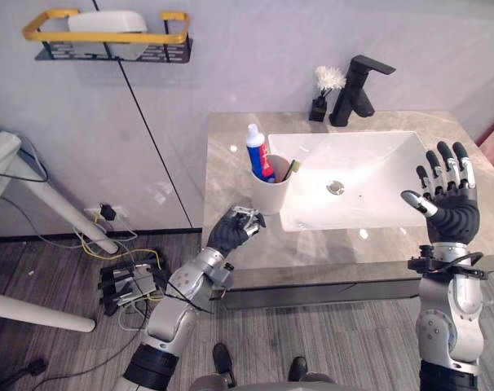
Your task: Organize washtable
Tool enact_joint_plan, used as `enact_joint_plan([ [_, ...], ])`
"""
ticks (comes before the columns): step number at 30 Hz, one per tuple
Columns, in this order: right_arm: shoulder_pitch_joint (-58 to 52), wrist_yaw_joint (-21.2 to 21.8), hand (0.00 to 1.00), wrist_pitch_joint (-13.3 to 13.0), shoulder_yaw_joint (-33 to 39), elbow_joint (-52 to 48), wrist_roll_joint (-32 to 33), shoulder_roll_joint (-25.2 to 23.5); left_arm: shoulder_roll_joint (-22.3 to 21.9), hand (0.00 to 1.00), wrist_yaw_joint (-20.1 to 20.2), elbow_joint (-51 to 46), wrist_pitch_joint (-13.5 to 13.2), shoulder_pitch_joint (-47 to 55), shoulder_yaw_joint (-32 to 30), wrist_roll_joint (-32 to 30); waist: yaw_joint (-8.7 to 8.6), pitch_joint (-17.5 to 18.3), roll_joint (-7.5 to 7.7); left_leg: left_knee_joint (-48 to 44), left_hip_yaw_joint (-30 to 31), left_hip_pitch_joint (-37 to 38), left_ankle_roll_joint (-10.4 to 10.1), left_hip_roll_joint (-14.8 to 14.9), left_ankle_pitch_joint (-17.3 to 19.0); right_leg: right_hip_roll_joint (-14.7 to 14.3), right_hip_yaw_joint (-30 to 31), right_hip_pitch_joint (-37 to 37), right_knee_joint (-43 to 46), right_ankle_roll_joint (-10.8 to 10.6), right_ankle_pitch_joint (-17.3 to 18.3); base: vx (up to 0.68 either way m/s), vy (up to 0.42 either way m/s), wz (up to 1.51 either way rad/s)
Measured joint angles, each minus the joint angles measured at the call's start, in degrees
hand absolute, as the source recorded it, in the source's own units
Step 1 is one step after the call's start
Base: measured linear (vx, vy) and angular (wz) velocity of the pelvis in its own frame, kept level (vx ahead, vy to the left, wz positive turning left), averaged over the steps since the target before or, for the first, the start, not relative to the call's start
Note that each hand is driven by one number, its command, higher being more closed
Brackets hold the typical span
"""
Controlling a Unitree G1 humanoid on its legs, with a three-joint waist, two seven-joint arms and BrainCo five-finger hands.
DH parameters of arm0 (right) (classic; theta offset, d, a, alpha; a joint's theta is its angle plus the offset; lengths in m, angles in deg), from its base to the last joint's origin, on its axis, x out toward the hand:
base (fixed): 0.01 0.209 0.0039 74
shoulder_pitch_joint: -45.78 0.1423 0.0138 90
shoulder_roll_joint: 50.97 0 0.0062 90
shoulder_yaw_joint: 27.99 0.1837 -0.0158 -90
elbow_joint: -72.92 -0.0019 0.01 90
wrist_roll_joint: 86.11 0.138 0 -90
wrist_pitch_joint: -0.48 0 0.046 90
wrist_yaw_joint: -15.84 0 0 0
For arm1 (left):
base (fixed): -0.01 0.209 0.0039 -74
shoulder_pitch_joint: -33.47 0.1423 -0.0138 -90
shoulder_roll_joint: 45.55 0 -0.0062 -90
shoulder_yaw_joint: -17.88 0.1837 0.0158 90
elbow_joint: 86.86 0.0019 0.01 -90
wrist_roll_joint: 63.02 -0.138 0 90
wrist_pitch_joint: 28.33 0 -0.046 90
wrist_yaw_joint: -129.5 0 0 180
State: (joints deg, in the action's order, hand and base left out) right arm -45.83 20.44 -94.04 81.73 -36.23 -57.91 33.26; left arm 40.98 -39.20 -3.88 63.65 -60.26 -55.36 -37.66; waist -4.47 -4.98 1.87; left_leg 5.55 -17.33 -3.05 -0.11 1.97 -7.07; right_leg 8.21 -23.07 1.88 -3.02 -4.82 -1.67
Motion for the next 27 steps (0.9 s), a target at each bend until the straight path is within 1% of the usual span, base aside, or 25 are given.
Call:
enact_joint_plan([
  [2,-0.65,-0.77,0.00,0.52,0.00,3.55,-2.23,0.92,-0.04,1.00,0.03,0.11,0.03,-0.36,1.54,0.00,-0.41,0.56,-0.29,0.00,-0.11,0.12,0.02,0.04,-0.02,-0.03,0.14,0.00,0.01,-0.02,-0.02,-0.01,0.016,-0.05],
  [4,-4.23,-0.71,0.00,1.65,0.03,5.16,-4.33,0.71,-0.43,1.00,0.05,0.50,0.04,-0.78,2.45,-0.05,-0.98,0.93,-0.63,0.02,-0.33,0.32,0.02,0.05,-0.01,-0.02,0.39,0.06,0.02,-0.03,-0.03,0.01,0.016,-0.07],
  [5,-7.83,-0.36,0.00,2.25,0.05,5.44,-4.49,0.00,-0.66,1.00,0.02,1.19,0.04,-1.50,3.25,-0.06,-1.20,1.03,-0.78,0.04,-0.68,0.54,0.02,0.09,0.00,-0.03,0.83,0.04,0.03,-0.08,-0.06,0.00,0.012,-0.14],
  [7,-9.54,0.33,0.00,2.39,-0.18,7.46,-3.48,-1.61,-0.65,1.00,0.01,2.52,0.03,-2.22,4.02,-0.16,-1.43,1.30,-0.92,0.30,-1.37,0.83,0.04,0.16,0.07,-0.04,1.48,-0.06,-0.01,-0.08,-0.07,-0.01,0.010,-0.19],
  [9,-10.78,0.57,0.00,2.82,-1.45,10.49,-2.66,-3.89,-1.35,1.00,-0.03,4.61,0.10,-2.91,4.63,-0.21,-2.57,1.52,-1.21,0.33,-1.61,0.88,0.07,0.17,0.12,-0.01,1.66,-0.10,-0.11,0.14,0.09,-0.02,0.013,-0.09],
  [10,-12.24,0.68,0.00,2.27,-2.29,10.84,-1.54,-5.75,-1.81,1.00,-0.07,5.46,0.16,-3.05,5.45,-0.22,-2.79,1.65,-1.45,0.33,-1.73,0.89,-0.17,0.22,0.29,-0.02,1.78,-0.17,-0.19,0.24,0.15,-0.01,0.018,-0.06],
  [11,-12.89,0.97,0.00,2.07,-2.62,10.66,-0.47,-7.19,-2.20,1.00,-0.05,5.86,0.30,-3.10,6.24,-0.24,-2.87,1.79,-1.46,0.33,-1.91,1.01,-0.19,0.33,0.30,-0.07,1.98,-0.16,-0.21,0.26,0.16,-0.01,0.016,-0.05],
  [15,-14.07,1.88,0.00,2.24,-2.73,10.69,1.72,-7.77,-2.89,1.00,-0.12,7.51,0.31,-3.83,6.56,-0.31,-2.62,1.91,-1.40,0.33,-1.91,1.01,-0.19,0.71,0.30,-0.09,1.99,-0.16,-0.19,0.27,0.15,0.00,0.002,-0.01],
  [17,-14.93,1.94,0.00,2.75,-2.75,11.23,2.79,-8.33,-2.79,1.00,-0.17,8.47,0.37,-4.30,7.49,-0.36,-2.60,2.25,-1.51,0.33,-1.91,1.00,-0.19,0.74,0.29,-0.11,1.99,-0.16,-0.20,0.28,0.12,0.00,0.000,0.00],
  [24,-15.15,1.89,0.00,2.60,-2.72,11.45,3.29,-9.17,-3.40,1.00,-0.46,11.35,0.73,-5.83,7.97,-1.43,-2.63,2.82,-1.81,0.33,-1.82,0.93,-0.11,0.82,0.23,-0.15,1.91,-0.16,-0.21,-0.01,-0.08,0.00,0.000,0.00],
  [27,-15.16,1.90,0.00,2.60,-2.74,11.45,3.31,-9.17,-3.41,1.00,-1.47,12.31,1.27,-7.65,7.97,-1.73,-2.69,2.83,-1.82,0.33,-1.73,0.84,-0.11,0.80,0.23,-0.16,1.81,-0.17,-0.18,-0.01,-0.07,0.00,0.000,0.00],
])
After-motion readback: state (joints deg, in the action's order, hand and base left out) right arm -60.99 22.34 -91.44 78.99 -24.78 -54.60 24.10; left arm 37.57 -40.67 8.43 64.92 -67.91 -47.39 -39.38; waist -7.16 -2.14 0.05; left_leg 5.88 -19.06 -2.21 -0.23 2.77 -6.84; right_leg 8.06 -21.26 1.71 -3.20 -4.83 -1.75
